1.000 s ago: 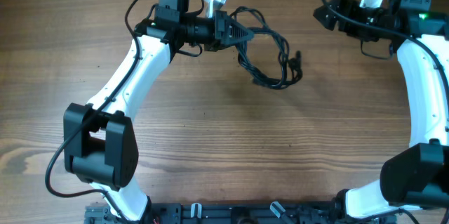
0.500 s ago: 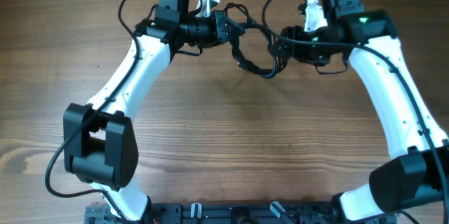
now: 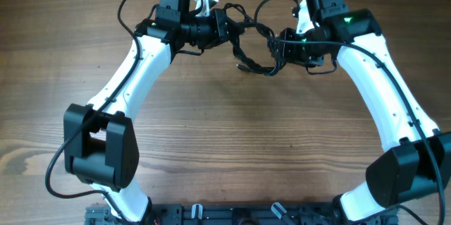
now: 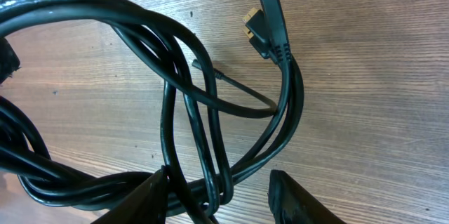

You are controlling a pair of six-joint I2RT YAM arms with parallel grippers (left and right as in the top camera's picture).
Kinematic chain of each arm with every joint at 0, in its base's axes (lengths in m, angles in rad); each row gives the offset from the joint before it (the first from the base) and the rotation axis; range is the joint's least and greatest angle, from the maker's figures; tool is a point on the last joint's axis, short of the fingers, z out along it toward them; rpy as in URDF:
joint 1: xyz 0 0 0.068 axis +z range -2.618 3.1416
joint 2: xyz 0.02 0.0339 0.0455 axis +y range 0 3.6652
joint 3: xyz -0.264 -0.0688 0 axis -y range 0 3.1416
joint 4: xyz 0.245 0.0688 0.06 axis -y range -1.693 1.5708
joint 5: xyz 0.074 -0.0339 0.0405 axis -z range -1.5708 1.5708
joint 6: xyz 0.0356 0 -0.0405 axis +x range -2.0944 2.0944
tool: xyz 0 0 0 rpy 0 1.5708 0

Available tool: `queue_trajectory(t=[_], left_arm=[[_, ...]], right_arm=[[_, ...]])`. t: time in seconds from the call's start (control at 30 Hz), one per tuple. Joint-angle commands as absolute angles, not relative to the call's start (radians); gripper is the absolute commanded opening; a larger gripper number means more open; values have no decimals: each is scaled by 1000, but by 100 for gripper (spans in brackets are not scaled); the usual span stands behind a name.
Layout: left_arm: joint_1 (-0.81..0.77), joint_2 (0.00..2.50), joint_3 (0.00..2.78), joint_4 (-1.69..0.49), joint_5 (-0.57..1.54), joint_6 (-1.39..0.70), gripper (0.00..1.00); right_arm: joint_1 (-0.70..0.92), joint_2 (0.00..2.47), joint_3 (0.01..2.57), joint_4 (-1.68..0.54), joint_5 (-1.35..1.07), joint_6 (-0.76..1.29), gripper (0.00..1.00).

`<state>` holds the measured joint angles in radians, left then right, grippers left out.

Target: Untangle cables

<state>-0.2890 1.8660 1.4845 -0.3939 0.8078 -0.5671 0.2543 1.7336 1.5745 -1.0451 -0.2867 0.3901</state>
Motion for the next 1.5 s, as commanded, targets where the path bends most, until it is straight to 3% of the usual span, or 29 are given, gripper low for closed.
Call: queue_trajectory(t=[0.0,0.2,0.5,0.6,0.67,0.7,0.93,1.03,1.23,1.4,1.47], left_arm=[[-295,1835,1496,-387,829,-585,4],[-295,1835,1496,-387,841,-585,4],[-295,1835,1496,-386,861,-589,4],[-297,1835,1496,-387,865,-589,4],[-296,1835,1496,-387,883,-588,4],[-296,1835,1496,-387,895,-588,4],[-229,1835,1496,-366,1070,-554,4],[-183,1835,1496,-274,1241,-568,4],[-150,1835,1496,-118,1431,-641,4],[-148,1835,1496,-135,1348,-605,4],[-168,1835,1496,-207,1187,-574,11]], right_arm=[[268,1749,1549,-1017,-271,400,47],[272,1794,1545,-980,-272,404,46],[272,1860,1545,-927,-323,419,29],[272,1870,1545,-915,-323,420,21],[269,1871,1545,-896,-280,419,6],[263,1871,1545,-890,-252,420,4],[59,1870,1545,-928,-354,378,4],[-31,1870,1545,-933,-478,341,4],[-114,1875,1545,-958,-488,341,4],[-124,1875,1545,-959,-585,268,4],[-108,1875,1545,-959,-597,262,4]])
